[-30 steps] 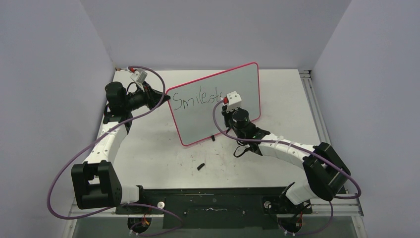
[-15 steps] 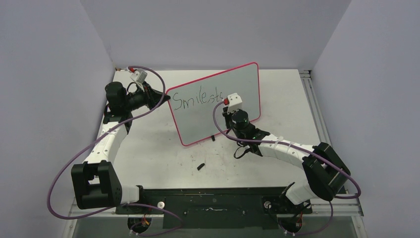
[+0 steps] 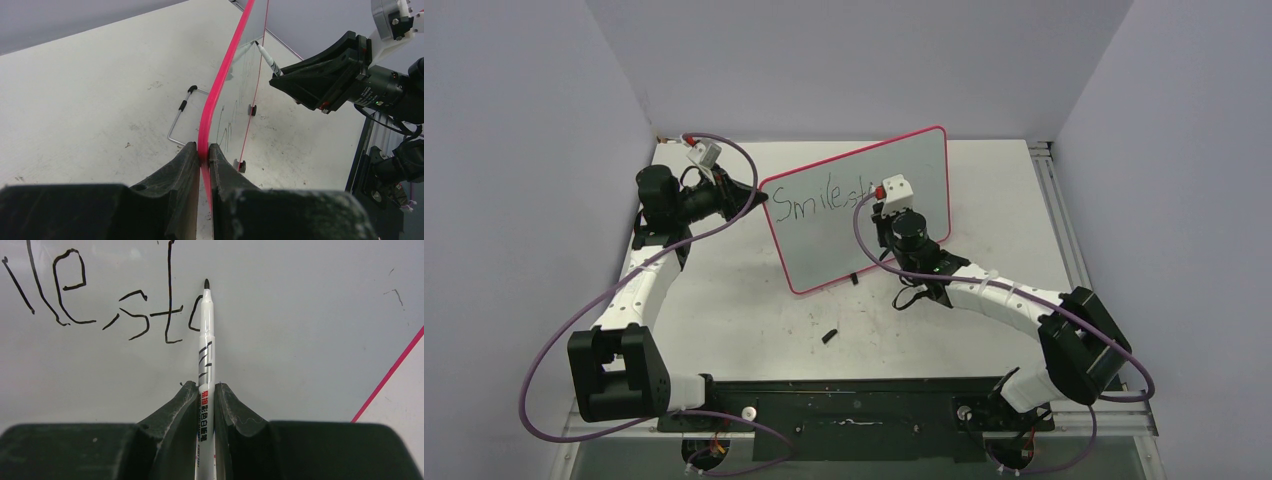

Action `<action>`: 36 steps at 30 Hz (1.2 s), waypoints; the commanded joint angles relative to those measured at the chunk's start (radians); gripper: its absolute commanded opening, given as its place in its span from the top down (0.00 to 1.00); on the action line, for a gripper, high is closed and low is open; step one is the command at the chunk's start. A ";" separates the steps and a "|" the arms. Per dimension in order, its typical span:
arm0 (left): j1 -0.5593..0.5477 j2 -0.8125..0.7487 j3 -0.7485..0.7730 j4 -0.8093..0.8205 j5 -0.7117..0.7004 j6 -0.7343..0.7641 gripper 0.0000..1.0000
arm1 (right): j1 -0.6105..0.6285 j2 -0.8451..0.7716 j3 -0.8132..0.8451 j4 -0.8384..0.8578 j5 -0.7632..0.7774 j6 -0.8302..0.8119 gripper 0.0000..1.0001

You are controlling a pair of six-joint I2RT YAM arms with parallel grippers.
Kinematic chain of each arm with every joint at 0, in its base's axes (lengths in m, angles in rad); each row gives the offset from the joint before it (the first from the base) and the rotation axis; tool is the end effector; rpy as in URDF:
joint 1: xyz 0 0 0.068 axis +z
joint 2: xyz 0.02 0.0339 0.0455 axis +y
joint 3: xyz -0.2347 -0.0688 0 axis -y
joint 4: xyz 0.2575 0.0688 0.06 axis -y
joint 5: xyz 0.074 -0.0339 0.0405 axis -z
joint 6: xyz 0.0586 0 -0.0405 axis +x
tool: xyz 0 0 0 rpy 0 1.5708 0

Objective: Write a sentence on the whiteboard

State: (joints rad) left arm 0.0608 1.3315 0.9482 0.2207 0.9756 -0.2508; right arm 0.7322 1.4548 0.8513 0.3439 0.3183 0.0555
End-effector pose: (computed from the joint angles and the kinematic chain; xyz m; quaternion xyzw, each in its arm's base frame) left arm 0.3334 -0.0283 0.2836 0.1953 0.7122 -0.4099 0.5354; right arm 0.2831 0.2298 0.2166 -0.1687 0.7704 0.1150 0.6041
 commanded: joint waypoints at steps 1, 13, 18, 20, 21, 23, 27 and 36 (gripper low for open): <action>0.004 -0.030 0.002 0.020 0.015 0.012 1.00 | -0.008 0.017 0.035 0.034 0.012 -0.012 0.95; 0.004 -0.031 0.003 0.020 0.017 0.011 1.00 | -0.007 -0.003 -0.046 0.011 0.011 0.041 0.95; 0.004 -0.032 0.002 0.021 0.017 0.010 1.00 | -0.008 -0.019 -0.076 0.003 0.022 0.055 0.95; 0.004 -0.031 0.001 0.022 0.017 0.010 1.00 | -0.008 -0.021 -0.077 -0.001 0.035 0.051 0.95; 0.004 -0.032 0.001 0.021 0.016 0.010 1.00 | -0.007 -0.024 -0.074 -0.001 0.040 0.047 0.95; 0.004 -0.034 0.001 0.021 0.015 0.010 1.00 | -0.008 -0.028 -0.066 -0.001 0.054 0.041 0.95; 0.004 -0.031 0.001 0.023 0.015 0.010 1.00 | -0.012 -0.034 -0.039 0.000 0.065 0.018 0.95; 0.004 -0.031 0.001 0.025 0.017 0.007 1.00 | -0.013 -0.084 -0.011 0.014 0.056 -0.013 0.95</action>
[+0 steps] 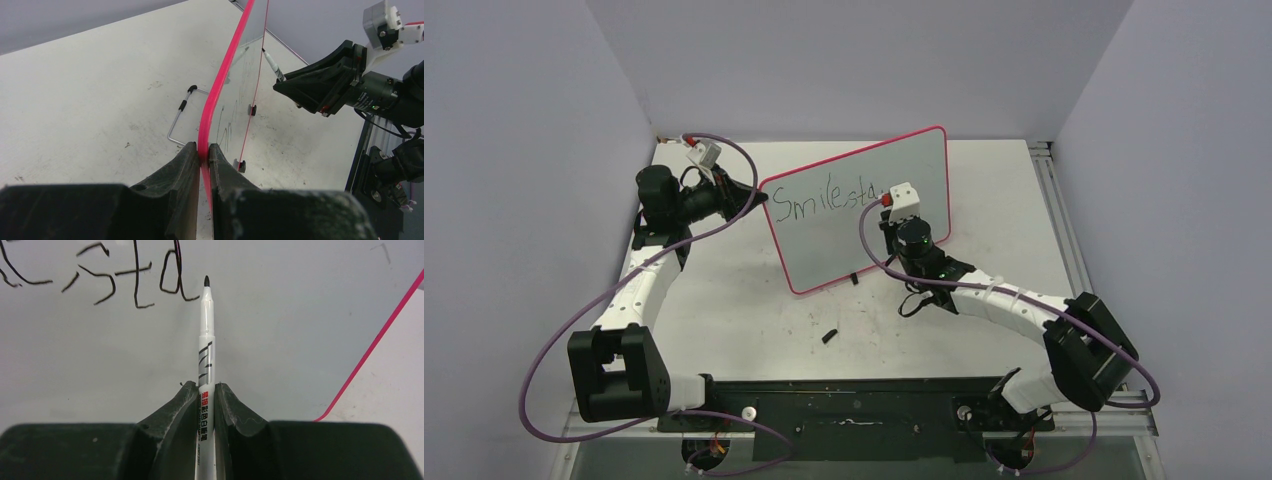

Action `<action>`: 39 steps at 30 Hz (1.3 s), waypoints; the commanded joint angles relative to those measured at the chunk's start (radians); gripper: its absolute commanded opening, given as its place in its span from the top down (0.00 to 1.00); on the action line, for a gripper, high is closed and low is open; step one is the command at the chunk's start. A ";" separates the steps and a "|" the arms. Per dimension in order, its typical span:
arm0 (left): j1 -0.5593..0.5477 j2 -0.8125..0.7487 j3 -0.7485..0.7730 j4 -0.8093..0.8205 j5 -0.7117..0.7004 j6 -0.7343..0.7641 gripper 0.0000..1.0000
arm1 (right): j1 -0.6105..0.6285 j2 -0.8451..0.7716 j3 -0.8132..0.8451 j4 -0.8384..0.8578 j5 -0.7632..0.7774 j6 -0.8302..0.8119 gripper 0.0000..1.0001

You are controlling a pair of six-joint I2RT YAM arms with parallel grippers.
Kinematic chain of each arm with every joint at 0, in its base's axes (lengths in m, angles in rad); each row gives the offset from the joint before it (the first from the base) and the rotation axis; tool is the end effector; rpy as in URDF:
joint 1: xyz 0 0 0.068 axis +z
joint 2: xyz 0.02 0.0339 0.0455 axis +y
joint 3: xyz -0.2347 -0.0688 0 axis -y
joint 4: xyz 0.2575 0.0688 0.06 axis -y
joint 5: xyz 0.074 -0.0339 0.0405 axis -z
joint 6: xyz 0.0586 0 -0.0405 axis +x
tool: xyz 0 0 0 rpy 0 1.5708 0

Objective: Write a sentence on the whiteboard

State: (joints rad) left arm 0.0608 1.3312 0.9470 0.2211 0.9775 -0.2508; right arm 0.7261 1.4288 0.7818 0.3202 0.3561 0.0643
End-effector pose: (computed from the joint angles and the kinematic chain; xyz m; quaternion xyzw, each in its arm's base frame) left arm 0.3332 -0.0284 0.2833 0.1957 0.7121 -0.4105 0.5349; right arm 0.2757 0.2174 0.1971 -0.1623 0.7900 0.0879 0.5847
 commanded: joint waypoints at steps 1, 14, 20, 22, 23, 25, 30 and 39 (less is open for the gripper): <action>0.004 -0.030 0.003 0.026 0.015 0.007 1.00 | -0.008 -0.054 0.068 0.039 0.017 -0.029 0.95; 0.004 -0.029 0.002 0.029 0.016 0.005 1.00 | -0.023 0.022 0.114 0.028 -0.020 -0.040 0.95; 0.004 -0.029 0.002 0.029 0.016 0.004 1.00 | -0.033 0.042 0.121 0.011 -0.038 -0.034 0.95; 0.004 -0.030 0.002 0.029 0.016 0.004 1.00 | -0.035 0.050 0.125 0.003 -0.037 -0.029 0.95; 0.004 -0.031 0.002 0.030 0.016 0.004 1.00 | -0.036 0.053 0.125 -0.004 -0.036 -0.027 0.95; 0.004 -0.031 0.002 0.031 0.016 0.004 1.00 | -0.037 0.055 0.122 -0.013 -0.034 -0.020 0.95; 0.004 -0.033 0.002 0.031 0.016 0.004 1.00 | -0.037 0.042 0.090 -0.029 -0.031 0.004 0.95; 0.004 -0.033 0.001 0.031 0.016 0.003 1.00 | -0.037 0.022 0.043 -0.039 -0.030 0.028 0.95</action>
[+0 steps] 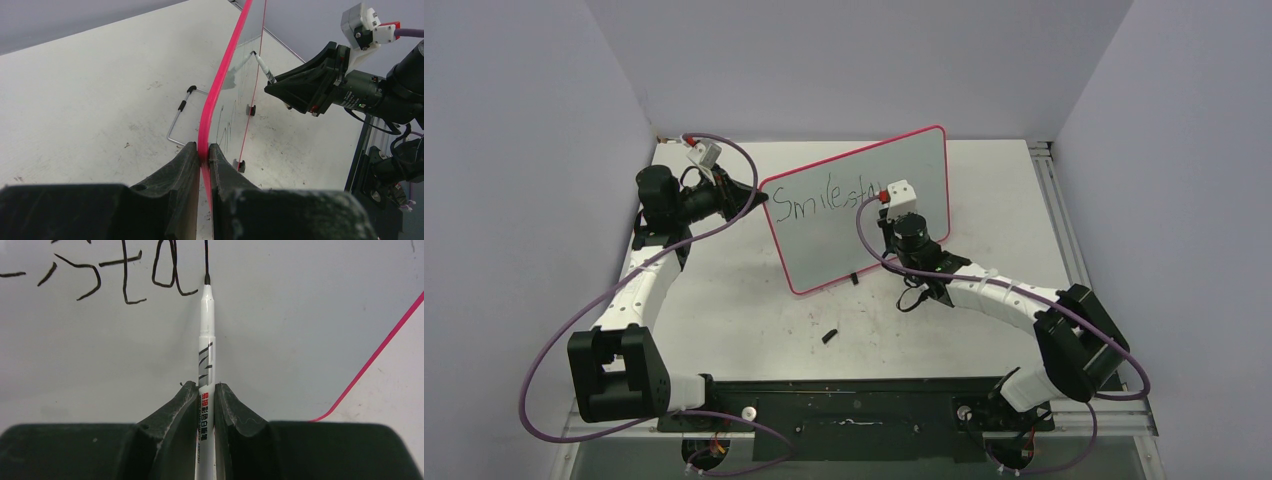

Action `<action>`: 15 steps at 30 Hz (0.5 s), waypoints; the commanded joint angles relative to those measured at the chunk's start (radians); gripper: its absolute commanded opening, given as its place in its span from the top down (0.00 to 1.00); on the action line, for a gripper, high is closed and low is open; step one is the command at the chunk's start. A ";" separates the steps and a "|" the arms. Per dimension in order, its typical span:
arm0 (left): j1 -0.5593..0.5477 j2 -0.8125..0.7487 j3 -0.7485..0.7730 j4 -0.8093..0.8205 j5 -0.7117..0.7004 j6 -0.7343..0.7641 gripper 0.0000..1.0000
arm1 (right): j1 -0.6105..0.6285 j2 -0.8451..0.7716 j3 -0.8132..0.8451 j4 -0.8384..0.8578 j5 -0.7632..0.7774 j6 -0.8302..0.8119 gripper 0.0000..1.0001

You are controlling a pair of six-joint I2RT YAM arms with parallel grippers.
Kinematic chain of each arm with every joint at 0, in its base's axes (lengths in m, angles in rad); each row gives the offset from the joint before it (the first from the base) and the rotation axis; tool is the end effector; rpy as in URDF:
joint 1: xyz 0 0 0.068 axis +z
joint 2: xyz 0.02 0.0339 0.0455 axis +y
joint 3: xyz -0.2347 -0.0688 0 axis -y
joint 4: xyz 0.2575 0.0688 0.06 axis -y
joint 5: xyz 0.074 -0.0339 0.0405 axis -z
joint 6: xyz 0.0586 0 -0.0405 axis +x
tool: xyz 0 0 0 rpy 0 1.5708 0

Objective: Write a sentence on the whiteboard

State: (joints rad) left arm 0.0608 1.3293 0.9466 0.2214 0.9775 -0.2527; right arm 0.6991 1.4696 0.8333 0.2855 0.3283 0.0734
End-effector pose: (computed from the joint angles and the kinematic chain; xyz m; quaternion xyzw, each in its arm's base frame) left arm 0.3329 -0.0284 0.2837 0.1955 0.7118 -0.4108 0.5351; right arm 0.2882 0.2176 0.1978 -0.1598 0.7982 0.0888 0.5740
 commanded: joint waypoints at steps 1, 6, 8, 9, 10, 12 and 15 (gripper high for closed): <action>0.004 -0.033 0.001 0.030 0.016 0.006 1.00 | -0.010 -0.021 -0.007 -0.006 -0.002 0.017 0.95; 0.004 -0.033 0.000 0.030 0.016 0.006 1.00 | -0.010 -0.046 -0.005 -0.006 0.011 0.008 0.95; 0.004 -0.032 0.001 0.030 0.016 0.006 1.00 | -0.010 -0.066 -0.003 -0.006 0.027 0.003 0.95; 0.004 -0.031 0.001 0.030 0.016 0.005 1.00 | -0.009 -0.075 -0.003 -0.002 0.037 -0.003 0.95; 0.004 -0.031 0.001 0.030 0.016 0.005 1.00 | -0.011 -0.082 -0.005 0.003 0.048 -0.010 0.95; 0.004 -0.030 0.001 0.030 0.016 0.004 1.00 | -0.020 -0.086 0.001 0.007 0.053 -0.020 0.95; 0.004 -0.033 0.001 0.031 0.016 0.004 1.00 | -0.037 -0.079 0.020 0.010 0.042 -0.029 0.95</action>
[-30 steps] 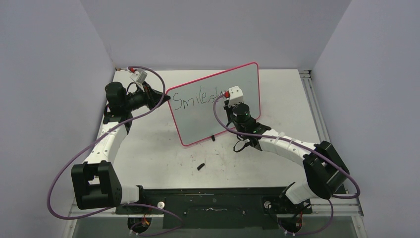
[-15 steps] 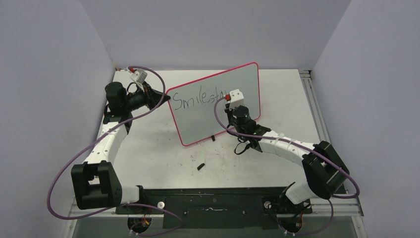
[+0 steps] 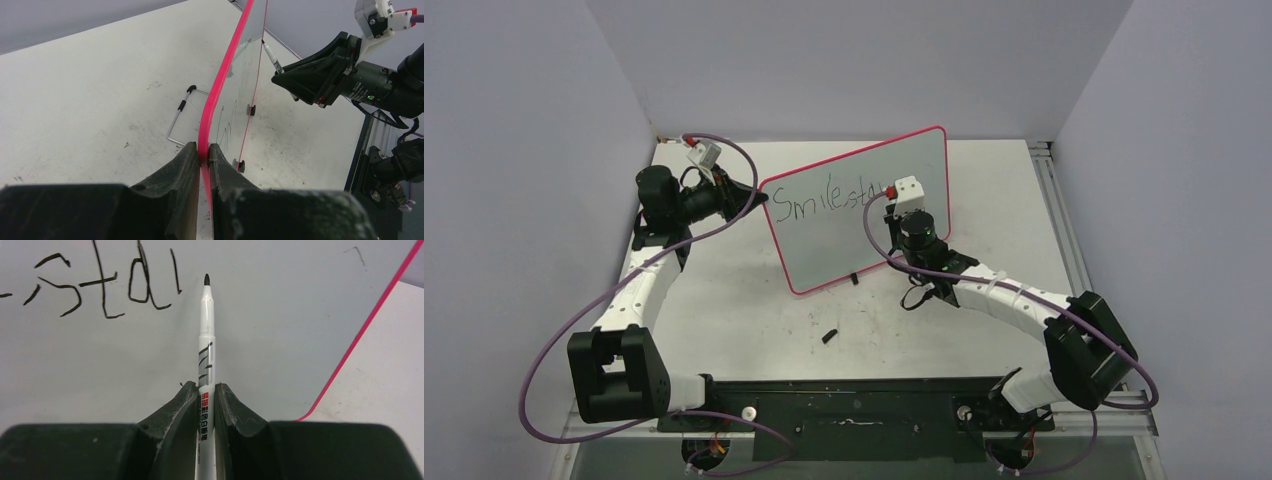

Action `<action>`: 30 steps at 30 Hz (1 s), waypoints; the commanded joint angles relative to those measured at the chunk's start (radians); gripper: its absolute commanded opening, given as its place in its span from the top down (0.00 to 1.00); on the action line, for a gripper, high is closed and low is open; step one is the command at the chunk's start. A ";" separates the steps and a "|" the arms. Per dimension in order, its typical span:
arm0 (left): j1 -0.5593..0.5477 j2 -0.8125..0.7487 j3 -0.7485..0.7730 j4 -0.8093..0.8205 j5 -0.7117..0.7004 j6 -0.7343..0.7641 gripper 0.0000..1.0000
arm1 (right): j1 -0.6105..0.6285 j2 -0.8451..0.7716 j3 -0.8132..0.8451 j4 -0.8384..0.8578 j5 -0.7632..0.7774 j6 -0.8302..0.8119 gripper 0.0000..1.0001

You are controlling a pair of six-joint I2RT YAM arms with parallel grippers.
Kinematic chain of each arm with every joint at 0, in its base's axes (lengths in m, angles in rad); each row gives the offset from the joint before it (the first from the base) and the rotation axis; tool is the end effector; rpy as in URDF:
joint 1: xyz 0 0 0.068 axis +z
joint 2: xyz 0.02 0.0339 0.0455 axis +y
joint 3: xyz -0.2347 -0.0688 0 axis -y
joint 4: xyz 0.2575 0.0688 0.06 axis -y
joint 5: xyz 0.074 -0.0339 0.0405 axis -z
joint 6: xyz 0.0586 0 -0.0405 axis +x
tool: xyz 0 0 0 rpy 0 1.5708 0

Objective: Write a sentence on the whiteboard

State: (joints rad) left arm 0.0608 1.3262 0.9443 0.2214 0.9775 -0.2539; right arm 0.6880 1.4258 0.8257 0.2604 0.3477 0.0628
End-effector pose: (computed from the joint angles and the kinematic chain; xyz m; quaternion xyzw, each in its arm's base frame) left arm 0.3322 -0.0285 0.2839 0.1952 0.7117 -0.4110 0.5351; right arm 0.2863 0.2095 0.2068 -0.1523 0.7959 0.0771 0.5809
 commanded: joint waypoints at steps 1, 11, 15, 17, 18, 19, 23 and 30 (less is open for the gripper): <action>0.004 -0.030 0.003 0.031 0.016 0.005 1.00 | -0.031 -0.031 0.035 0.036 0.016 -0.019 0.95; 0.004 -0.029 0.004 0.032 0.016 0.005 1.00 | -0.058 0.011 0.070 0.040 -0.040 -0.044 0.95; 0.004 -0.028 0.004 0.032 0.016 0.005 1.00 | -0.058 0.004 0.064 0.047 -0.068 -0.055 0.95; 0.004 -0.028 0.003 0.032 0.016 0.005 1.00 | -0.058 0.003 0.062 0.052 -0.084 -0.055 0.95; 0.004 -0.028 0.004 0.032 0.016 0.005 1.00 | -0.059 0.005 0.062 0.052 -0.087 -0.055 0.95; 0.004 -0.027 0.004 0.032 0.016 0.005 1.00 | -0.059 0.007 0.062 0.053 -0.089 -0.055 0.95; 0.004 -0.028 0.003 0.032 0.016 0.004 1.00 | -0.058 0.021 0.072 0.045 -0.090 -0.055 0.95; 0.004 -0.028 0.003 0.032 0.017 0.004 1.00 | -0.057 0.043 0.081 0.016 -0.094 -0.043 0.95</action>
State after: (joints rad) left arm 0.0608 1.3258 0.9428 0.2218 0.9775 -0.2546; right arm 0.6346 1.4586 0.8680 0.2600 0.2707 0.0124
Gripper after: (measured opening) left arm 0.094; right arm 0.155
